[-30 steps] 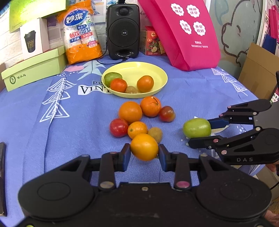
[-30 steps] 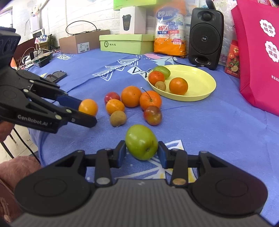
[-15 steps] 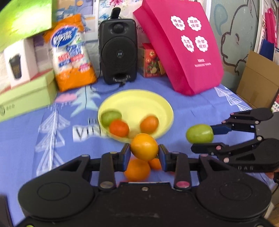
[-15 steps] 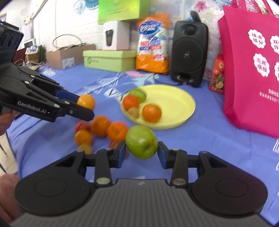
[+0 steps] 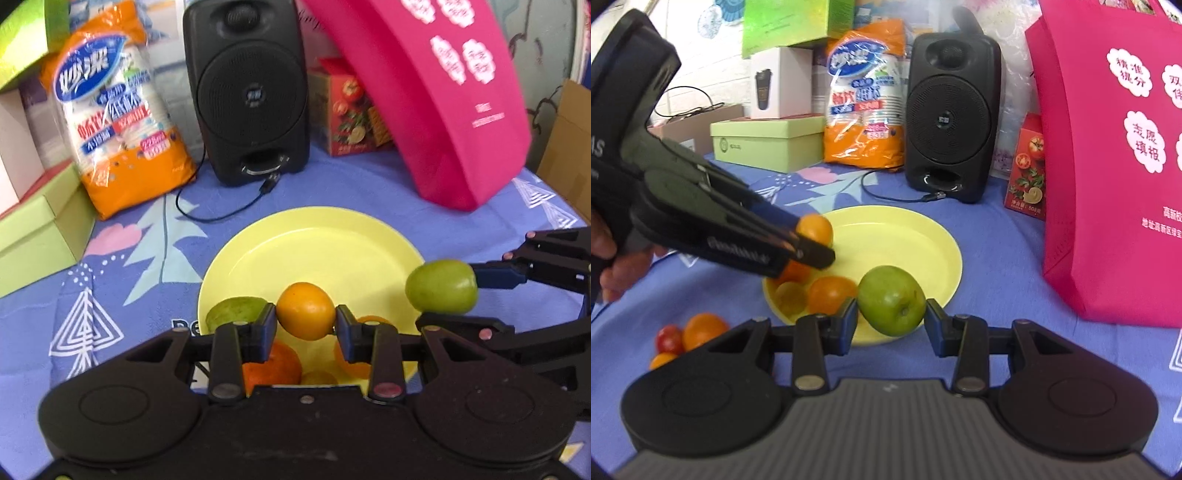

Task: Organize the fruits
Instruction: 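Place the orange and guava on the yellow plate and open both tools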

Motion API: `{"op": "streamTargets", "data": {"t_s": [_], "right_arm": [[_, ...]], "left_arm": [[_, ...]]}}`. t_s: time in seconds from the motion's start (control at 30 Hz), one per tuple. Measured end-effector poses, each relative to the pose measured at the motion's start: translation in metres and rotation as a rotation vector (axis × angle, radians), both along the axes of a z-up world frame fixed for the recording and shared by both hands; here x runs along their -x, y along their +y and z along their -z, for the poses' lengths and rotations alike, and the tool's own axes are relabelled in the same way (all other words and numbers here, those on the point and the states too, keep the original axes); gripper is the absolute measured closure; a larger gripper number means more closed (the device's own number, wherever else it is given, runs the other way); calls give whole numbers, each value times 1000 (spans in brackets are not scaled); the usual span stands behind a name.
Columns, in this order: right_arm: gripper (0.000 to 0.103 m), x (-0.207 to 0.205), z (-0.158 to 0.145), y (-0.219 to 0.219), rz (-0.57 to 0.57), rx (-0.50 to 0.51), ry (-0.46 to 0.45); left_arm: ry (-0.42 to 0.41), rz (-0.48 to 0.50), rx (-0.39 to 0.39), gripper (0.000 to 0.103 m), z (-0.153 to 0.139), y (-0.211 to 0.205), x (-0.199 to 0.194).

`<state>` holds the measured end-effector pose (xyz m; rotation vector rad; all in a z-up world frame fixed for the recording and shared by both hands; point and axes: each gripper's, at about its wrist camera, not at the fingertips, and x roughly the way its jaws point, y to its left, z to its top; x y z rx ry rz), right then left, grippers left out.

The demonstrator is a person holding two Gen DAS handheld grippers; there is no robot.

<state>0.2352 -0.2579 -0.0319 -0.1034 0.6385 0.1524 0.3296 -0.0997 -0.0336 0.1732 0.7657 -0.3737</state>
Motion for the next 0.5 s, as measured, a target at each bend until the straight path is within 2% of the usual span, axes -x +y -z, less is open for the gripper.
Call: {"op": "streamTargets", "data": {"t_s": [0.03,0.1,0.37,0.47,0.5], "right_arm": [[64,-6,2,0,4,0,6],[64,-16,6,-1,3,-4,19],[65,-34,19,4,-2,9,49],[65,-30,18,5,-1,11,43],[65,-27,18,5,-1,9,39]], "left_arm": [[6,-5,2,63,2,1,-1],[-5,-27,4,42,1,4,1],[-61,-33,20,36,-13,27,41],[-62,-51,35,27,-12,38,59],[-62,-58,40,27,-11,42,64]]}}
